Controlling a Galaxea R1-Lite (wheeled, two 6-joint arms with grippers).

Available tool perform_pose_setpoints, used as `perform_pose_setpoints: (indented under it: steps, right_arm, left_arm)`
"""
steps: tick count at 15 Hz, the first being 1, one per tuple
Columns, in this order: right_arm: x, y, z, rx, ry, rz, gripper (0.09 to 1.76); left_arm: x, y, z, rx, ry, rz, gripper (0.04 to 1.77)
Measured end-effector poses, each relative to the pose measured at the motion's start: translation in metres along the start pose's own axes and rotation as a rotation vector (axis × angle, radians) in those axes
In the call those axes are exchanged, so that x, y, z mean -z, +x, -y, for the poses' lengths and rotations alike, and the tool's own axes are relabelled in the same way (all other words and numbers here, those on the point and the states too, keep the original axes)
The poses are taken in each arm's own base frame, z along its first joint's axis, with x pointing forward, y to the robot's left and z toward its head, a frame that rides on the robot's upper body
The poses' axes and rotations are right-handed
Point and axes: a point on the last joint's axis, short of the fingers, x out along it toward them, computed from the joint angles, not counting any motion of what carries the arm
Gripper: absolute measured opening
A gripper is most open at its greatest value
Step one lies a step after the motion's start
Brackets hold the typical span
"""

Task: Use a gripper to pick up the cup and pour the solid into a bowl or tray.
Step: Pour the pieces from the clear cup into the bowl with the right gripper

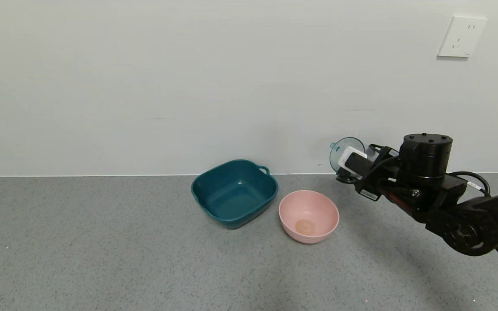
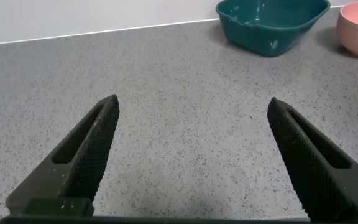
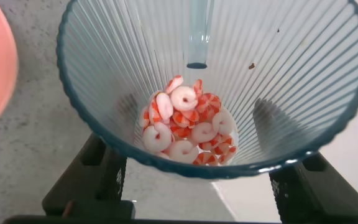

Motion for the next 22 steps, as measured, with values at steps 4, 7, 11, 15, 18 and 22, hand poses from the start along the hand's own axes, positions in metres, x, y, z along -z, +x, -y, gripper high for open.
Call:
perform_pose_setpoints:
  steps: [4,7,11,15,18,22]
  right_arm:
    - [-0.003,0.003,0.002,0.054,-0.178,0.029,1.32]
    - [-0.003,0.008,-0.001,0.093,-0.273,0.042,1.31]
    - [-0.003,0.016,-0.012,0.135,-0.405,0.058,1.31]
    - [-0.005,0.017,-0.021,0.118,-0.551,0.068,1.31]
    - [-0.012,0.015,-0.028,0.110,-0.621,0.088,1.31]
    - [-0.015,0.012,-0.034,0.100,-0.696,0.102,1.31]
  left_arm:
    - [0.000,0.000,0.000,0.000,0.000,0.000,1.72]
    - [0.000,0.000,0.000,0.000,0.000,0.000,1.72]
    - [0.000,0.000,0.000,0.000,0.000,0.000,1.72]
    - [0.000,0.000,0.000,0.000,0.000,0.000,1.72]
    - [0.000,0.000,0.000,0.000,0.000,0.000,1.72]
    - [0.000,0.000,0.000,0.000,0.000,0.000,1.72]
